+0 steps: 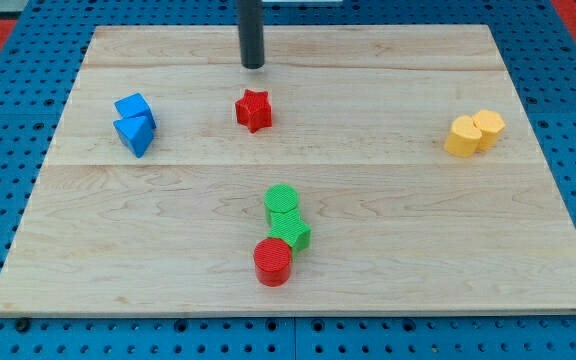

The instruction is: Slide red star on left of green circle

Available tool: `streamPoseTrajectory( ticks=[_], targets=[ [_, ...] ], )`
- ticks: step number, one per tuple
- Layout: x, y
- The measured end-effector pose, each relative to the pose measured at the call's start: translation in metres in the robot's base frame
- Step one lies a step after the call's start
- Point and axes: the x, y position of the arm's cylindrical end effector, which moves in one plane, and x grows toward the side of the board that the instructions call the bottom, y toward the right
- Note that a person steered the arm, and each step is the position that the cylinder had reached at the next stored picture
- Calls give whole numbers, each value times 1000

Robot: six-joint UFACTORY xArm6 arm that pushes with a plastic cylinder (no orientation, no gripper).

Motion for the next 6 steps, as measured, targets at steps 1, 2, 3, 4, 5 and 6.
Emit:
streamPoseTrajectory(
  ticks=[1, 2, 3, 4, 5, 6],
  targets=[
    [76, 29],
    [113, -12],
    [73, 10],
    [136, -6],
    [192, 3],
    [204, -4]
  ],
)
